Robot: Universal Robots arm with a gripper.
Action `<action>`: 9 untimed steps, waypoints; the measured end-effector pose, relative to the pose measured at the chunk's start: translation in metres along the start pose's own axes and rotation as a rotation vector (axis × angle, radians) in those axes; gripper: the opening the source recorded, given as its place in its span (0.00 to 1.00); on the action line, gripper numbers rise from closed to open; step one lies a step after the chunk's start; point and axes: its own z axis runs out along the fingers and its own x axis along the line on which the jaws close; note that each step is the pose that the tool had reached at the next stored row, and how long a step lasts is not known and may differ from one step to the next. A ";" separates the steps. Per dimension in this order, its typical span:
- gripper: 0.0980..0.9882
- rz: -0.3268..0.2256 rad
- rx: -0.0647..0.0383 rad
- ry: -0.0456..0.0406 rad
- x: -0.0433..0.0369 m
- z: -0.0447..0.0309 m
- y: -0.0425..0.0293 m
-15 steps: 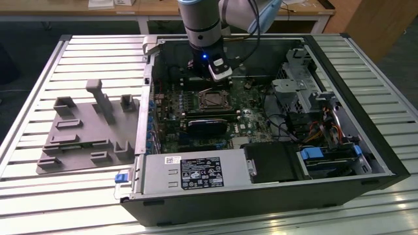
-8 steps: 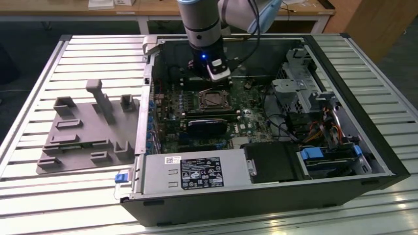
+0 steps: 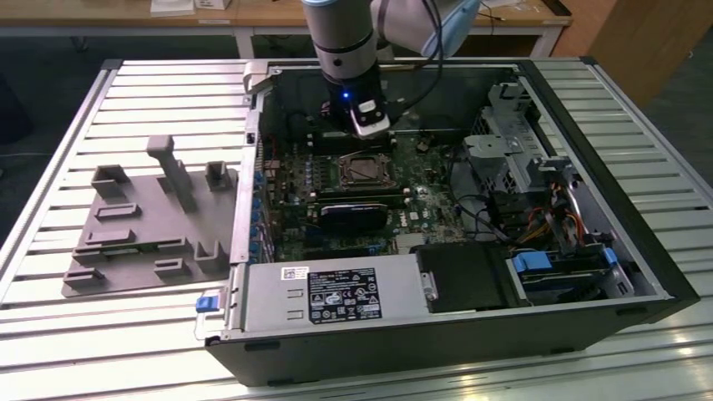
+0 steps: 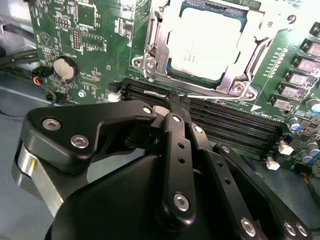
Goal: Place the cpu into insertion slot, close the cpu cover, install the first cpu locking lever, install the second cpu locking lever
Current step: 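Install the first cpu locking lever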
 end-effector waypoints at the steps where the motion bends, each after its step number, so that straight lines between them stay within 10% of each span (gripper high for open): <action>1: 0.00 0.007 0.002 -0.0016 0.0000 0.0002 -0.0001; 9: 0.00 0.067 0.014 -0.0149 0.0005 0.0026 -0.0006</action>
